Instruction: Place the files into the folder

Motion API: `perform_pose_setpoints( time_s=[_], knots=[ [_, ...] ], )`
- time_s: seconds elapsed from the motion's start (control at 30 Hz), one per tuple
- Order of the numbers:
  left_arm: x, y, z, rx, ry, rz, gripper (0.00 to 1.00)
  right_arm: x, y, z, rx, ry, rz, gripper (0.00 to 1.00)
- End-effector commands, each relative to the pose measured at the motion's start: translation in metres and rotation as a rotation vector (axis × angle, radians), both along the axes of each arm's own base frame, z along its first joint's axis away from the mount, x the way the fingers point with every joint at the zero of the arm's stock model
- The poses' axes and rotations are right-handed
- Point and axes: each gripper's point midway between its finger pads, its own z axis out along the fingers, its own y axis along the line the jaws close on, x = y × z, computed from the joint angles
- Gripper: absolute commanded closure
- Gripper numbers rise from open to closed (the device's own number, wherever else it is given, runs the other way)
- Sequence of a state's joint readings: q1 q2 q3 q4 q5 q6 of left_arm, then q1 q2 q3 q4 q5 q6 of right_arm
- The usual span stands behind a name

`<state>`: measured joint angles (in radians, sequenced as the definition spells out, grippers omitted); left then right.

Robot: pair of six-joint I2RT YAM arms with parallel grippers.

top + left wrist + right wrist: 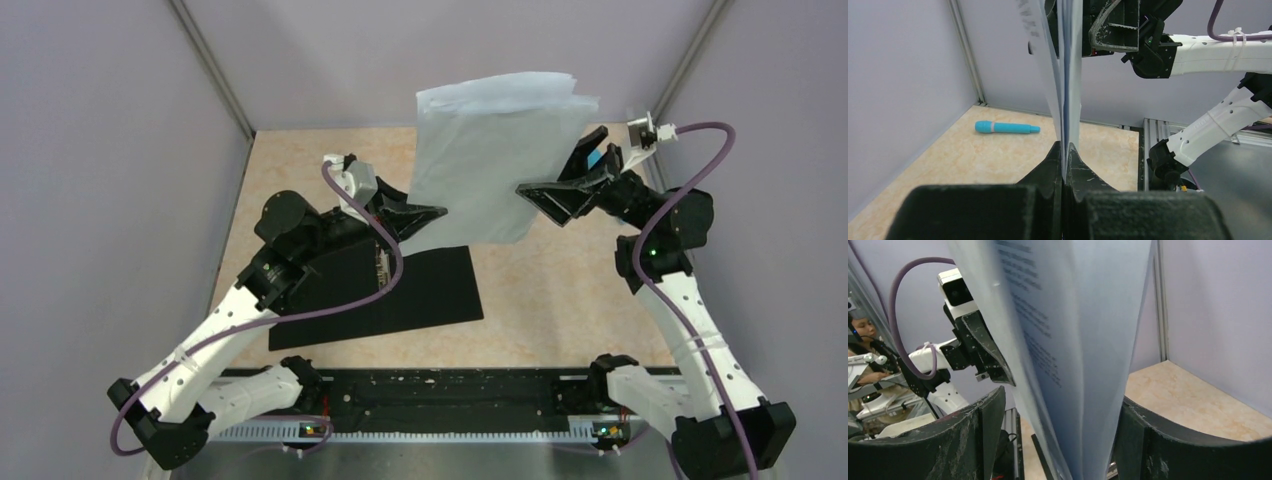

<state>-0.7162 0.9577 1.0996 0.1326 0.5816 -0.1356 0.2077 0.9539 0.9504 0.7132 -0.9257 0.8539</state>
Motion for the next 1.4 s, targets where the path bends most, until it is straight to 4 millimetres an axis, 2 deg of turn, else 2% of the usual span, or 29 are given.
perform_pose_setpoints(
  time_s=[0.0,0.23,0.33,0.5,0.6,0.87,0.97,1.07,1.1,1.27,1.37],
  knots=[
    [-0.008,0.006,0.030,-0.065,-0.133,0.004,1.00,-0.023,0.002,0.027,0.000,-0.152,0.057,0.28],
    [-0.015,0.008,0.037,-0.018,-0.208,0.023,1.00,-0.017,0.006,0.021,-0.010,-0.156,0.085,0.28],
    [-0.010,0.011,0.038,-0.008,-0.232,0.062,1.00,-0.021,0.008,0.023,-0.002,-0.172,0.107,0.28],
    [0.003,0.013,0.037,-0.029,-0.212,0.124,1.00,-0.039,0.014,0.028,-0.010,-0.216,0.165,0.28],
    [0.011,0.015,0.039,-0.071,-0.191,0.167,1.00,-0.040,0.015,0.026,-0.018,-0.215,0.159,0.32],
    [0.031,0.004,0.024,-0.068,-0.045,0.188,1.00,-0.025,0.012,0.018,-0.025,-0.179,0.057,0.60],
    [0.038,0.002,0.016,-0.075,-0.001,0.206,1.00,-0.016,0.010,0.015,-0.031,-0.157,0.002,0.76],
    [0.042,0.002,0.007,-0.098,0.030,0.218,1.00,-0.009,0.008,0.011,-0.042,-0.138,-0.047,0.98],
    [0.043,0.001,0.004,-0.108,0.040,0.220,1.00,-0.006,0.007,0.009,-0.050,-0.136,-0.061,1.00],
    [0.053,-0.001,-0.014,-0.091,0.060,0.247,0.60,0.010,0.007,-0.018,-0.117,-0.104,-0.129,1.00],
    [0.065,-0.005,-0.023,-0.066,0.055,0.281,0.51,0.013,0.009,-0.031,-0.135,-0.110,-0.131,1.00]
  ],
)
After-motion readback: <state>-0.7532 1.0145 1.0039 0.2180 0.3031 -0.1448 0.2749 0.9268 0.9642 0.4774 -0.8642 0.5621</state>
